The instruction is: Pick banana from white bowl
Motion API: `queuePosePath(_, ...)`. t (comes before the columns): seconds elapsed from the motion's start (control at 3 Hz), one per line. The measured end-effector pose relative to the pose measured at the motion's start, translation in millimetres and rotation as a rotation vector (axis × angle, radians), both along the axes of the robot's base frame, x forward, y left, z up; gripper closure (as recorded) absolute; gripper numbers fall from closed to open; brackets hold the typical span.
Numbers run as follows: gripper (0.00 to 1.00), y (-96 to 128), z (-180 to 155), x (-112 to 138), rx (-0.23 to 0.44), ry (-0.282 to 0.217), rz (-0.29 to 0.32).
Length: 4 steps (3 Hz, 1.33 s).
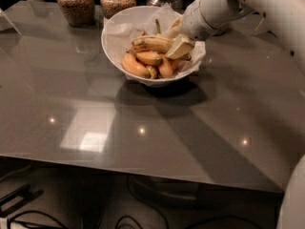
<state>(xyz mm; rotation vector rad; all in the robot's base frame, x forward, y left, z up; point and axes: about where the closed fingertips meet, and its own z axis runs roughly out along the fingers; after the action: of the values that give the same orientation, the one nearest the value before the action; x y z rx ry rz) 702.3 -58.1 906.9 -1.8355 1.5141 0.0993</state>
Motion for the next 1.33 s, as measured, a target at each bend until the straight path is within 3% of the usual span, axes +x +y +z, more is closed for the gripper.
queuePosePath(0.67,0.96,2.0,2.7,-6.8,-0.002,0.021,0.016)
queuePosePath(1.0,1.0,-5.5,15.2,-14.2,0.03,0.029,0.007)
queuePosePath(1.33,1.0,-20.6,35.2,-29.3,0.127,0.032,-0.008)
